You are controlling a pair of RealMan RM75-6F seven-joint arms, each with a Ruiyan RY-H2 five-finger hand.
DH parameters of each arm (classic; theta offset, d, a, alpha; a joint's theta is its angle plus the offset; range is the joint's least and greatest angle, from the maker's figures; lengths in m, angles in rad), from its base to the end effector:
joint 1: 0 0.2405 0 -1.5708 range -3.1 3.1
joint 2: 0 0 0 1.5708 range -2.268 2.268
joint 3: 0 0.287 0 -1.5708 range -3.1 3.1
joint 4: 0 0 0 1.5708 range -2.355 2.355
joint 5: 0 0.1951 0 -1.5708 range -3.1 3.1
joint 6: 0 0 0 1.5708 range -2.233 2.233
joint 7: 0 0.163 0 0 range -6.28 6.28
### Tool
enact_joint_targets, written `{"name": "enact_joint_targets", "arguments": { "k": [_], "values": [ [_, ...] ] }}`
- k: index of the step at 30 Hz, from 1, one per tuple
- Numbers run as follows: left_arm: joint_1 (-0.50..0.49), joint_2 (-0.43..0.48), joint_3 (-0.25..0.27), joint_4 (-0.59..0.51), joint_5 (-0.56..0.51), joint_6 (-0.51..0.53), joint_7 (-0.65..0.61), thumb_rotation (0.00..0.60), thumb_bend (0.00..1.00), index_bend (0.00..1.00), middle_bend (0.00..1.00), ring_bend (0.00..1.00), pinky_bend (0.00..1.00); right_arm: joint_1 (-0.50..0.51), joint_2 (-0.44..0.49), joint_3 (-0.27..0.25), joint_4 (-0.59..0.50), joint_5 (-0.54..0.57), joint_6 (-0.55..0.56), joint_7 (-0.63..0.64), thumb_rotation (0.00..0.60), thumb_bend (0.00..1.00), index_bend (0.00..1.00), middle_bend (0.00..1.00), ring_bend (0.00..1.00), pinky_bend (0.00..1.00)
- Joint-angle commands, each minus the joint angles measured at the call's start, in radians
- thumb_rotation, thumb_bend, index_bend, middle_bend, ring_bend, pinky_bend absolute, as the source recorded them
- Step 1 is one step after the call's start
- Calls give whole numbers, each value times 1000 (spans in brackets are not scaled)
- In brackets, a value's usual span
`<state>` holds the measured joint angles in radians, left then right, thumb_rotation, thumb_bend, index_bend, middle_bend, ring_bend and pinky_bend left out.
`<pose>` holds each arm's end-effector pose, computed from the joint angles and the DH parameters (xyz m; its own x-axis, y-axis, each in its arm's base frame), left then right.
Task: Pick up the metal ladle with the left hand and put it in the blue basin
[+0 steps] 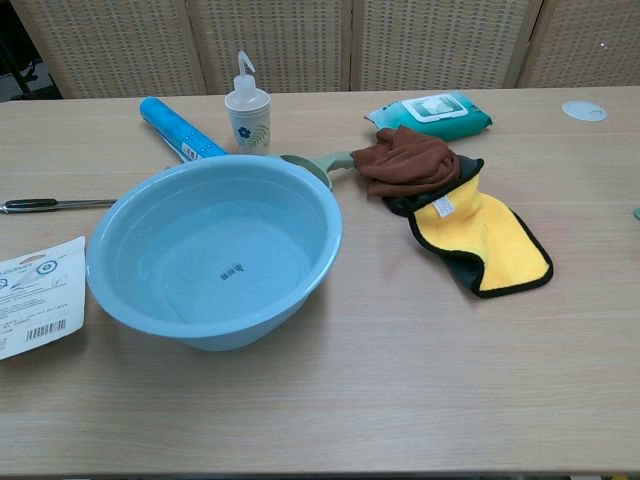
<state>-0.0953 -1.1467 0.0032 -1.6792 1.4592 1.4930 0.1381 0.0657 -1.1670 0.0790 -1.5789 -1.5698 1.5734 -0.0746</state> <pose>-0.3266 0.1928 0.1662 0.4355 0.0538 0.8986 0.8995 0.0141 -0.4367 -0.3214 -0.1994 0.1861 0.4455 0.1108 0.8884 -0.8901 -0.0521 0.4529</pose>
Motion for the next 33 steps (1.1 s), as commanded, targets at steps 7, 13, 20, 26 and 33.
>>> {"name": "enact_joint_targets", "arguments": {
  "k": [7,13,20,26,33],
  "values": [
    [-8,-4,-14,8,10,-6,-24,600,133,0,0,0,0,-5,5,3,-23,13,1,36,600,0,0,0,0,0],
    [-130,44,-123,-48,-65,-137,-2,600,180,0,567,328,204,-2,9,2,-33,16,-10,44,600,0,0,0,0,0],
    [-317,-3,-267,102,-215,-331,-14,600,191,59,965,838,788,3,2,0,-26,26,-28,35,600,0,0,0,0,0],
    [-479,-223,-263,532,-349,-608,-30,600,223,231,1000,917,908,15,-18,5,-5,61,-66,25,600,0,0,0,0,0],
    [-530,-410,-218,881,-366,-770,-119,600,317,343,1000,917,909,26,-34,6,12,93,-103,0,600,0,0,0,0,0]
  ]
}}
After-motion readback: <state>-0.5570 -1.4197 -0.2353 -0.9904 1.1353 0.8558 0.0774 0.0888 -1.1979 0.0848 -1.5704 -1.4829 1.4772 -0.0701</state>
